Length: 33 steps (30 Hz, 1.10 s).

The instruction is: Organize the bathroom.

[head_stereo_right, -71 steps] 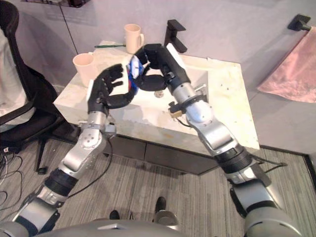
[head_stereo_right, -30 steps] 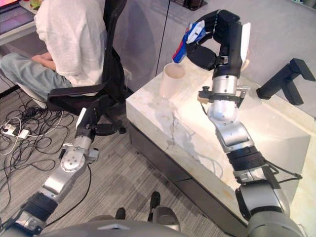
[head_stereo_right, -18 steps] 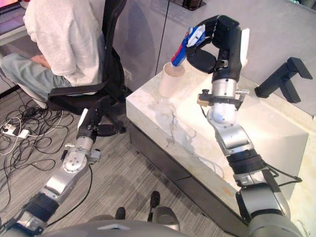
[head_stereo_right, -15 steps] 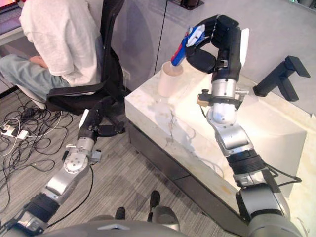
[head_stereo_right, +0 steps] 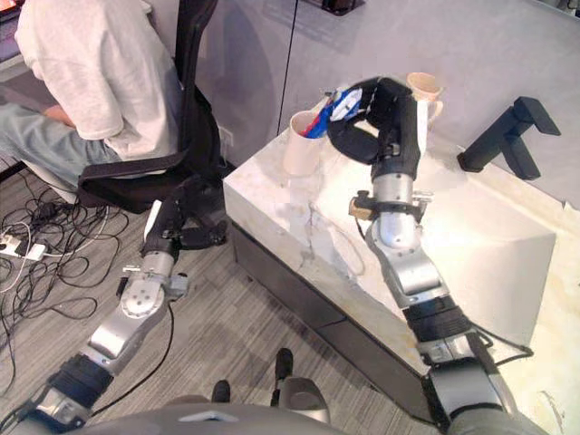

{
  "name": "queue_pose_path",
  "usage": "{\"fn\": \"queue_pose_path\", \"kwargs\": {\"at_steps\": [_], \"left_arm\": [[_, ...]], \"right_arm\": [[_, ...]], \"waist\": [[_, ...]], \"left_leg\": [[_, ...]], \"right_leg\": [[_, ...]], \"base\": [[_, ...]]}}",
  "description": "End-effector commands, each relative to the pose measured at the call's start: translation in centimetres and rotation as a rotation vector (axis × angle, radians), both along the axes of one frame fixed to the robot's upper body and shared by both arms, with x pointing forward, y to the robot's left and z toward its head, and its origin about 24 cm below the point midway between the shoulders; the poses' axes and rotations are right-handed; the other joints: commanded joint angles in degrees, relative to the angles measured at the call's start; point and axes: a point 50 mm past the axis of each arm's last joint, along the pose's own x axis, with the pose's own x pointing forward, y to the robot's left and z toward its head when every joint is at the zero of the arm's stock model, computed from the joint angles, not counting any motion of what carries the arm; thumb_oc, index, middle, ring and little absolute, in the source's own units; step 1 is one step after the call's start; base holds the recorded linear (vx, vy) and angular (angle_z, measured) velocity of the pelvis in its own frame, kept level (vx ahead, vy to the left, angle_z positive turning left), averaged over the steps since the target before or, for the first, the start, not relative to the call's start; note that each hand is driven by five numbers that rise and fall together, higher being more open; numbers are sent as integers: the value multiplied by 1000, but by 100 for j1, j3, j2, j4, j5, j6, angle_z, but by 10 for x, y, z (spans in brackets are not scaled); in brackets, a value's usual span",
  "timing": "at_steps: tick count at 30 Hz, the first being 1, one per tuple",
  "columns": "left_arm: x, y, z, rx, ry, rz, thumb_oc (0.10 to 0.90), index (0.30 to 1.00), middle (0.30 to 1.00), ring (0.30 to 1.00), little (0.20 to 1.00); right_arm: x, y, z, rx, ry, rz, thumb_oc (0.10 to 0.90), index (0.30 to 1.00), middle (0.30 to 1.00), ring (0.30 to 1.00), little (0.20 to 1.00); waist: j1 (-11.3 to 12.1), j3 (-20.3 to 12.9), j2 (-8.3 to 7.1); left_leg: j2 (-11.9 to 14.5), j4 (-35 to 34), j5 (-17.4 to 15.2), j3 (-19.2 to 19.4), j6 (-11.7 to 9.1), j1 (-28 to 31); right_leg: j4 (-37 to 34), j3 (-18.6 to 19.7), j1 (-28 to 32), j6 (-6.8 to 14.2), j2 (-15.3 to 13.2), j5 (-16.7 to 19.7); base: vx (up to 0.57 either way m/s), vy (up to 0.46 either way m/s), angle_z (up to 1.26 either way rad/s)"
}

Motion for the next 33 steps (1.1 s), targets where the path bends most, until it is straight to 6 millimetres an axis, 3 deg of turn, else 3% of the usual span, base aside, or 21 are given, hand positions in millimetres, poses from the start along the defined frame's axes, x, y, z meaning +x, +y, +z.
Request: {"fn": "queue_pose_path", "kwargs": {"at_steps": [1, 11, 14, 33], "left_arm": [[5, 0, 41, -56, -234, -19, 800, 900, 900, 900, 900], [-3, 16, 36, -43, -208, 15, 800, 900, 900, 900, 900], [-7, 20, 31, -47, -185, 19, 800, 900, 900, 900, 900], [-8, 24, 26, -76, -176, 79, 800, 900, 900, 900, 900]], "right_arm": [[-10, -5, 51, 18, -264, 18, 400, 300, 300, 300, 300], [0, -12, 48, 0, -219, -30, 400, 300, 300, 300, 300], [2, -16, 47, 6, -192, -34, 800, 900, 900, 900, 900], [-5, -34, 22, -49, -32, -72, 800, 900, 900, 900, 900]], "waist": [[41, -479, -194], [176, -447, -155], [227, -442, -165], [34, -442, -113]], "left_leg": [[-474, 483, -590, 385, 252, 15], [-451, 468, -572, 322, 234, 27], [-422, 507, -567, 329, 205, 2], [-284, 631, -500, 558, 113, 1]], "right_leg": [[-7, -18, -511, 183, 243, 283], [-26, -119, -434, 162, 226, 256], [-20, -153, -388, 143, 219, 224], [-20, -120, -257, 94, 270, 121]], "base": [[61, -69, 2], [48, -37, 4], [47, -39, 9], [7, -5, 2]]}}
